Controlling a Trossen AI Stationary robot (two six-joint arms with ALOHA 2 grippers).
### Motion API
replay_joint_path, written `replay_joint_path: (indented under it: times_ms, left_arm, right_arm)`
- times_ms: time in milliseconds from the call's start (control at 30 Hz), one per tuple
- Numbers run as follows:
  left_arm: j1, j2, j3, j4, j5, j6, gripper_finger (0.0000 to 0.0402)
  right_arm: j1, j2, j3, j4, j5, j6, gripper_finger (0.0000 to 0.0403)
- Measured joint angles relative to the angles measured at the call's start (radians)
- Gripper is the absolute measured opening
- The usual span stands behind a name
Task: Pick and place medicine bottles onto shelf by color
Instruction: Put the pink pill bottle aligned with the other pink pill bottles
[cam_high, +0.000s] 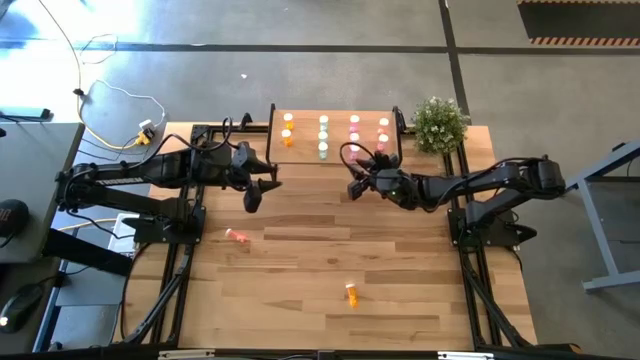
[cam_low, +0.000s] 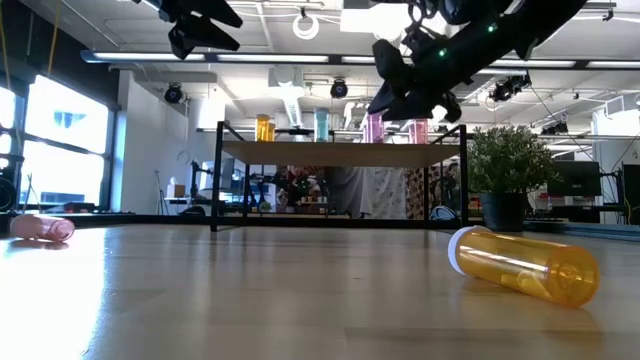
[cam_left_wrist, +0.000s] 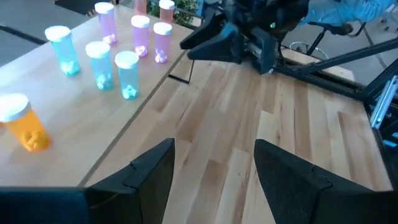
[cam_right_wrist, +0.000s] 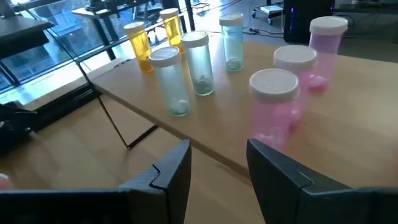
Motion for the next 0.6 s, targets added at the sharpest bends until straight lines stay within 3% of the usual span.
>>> replay_joint_path:
  times_ms: [167, 333, 433, 600]
  left_arm:
    - [-0.018, -0.026, 0.001, -0.108, 0.033, -0.038, 0.0211]
    - [-0.057, -0.035, 0.001, -0.248, 0.056, -0.053, 0.0211]
    - [-0.092, -0.035, 0.001, -0.302, 0.054, -0.137, 0.0211]
    - [-0.175, -0.035, 0.001, -0.365, 0.024, -0.272, 0.0211]
  right_arm:
    - [0.040, -0.052, 0.000, -0.028, -0.010, 0.050, 0.0147]
    - [0.087, -0.112, 0.000, -0.054, -0.124, 0.144, 0.0147]
    - [0.124, -0.154, 0.000, -0.078, -0.140, 0.201, 0.0147]
    - [0.154, -0.222, 0.000, -0.125, -0.140, 0.151, 0.0147]
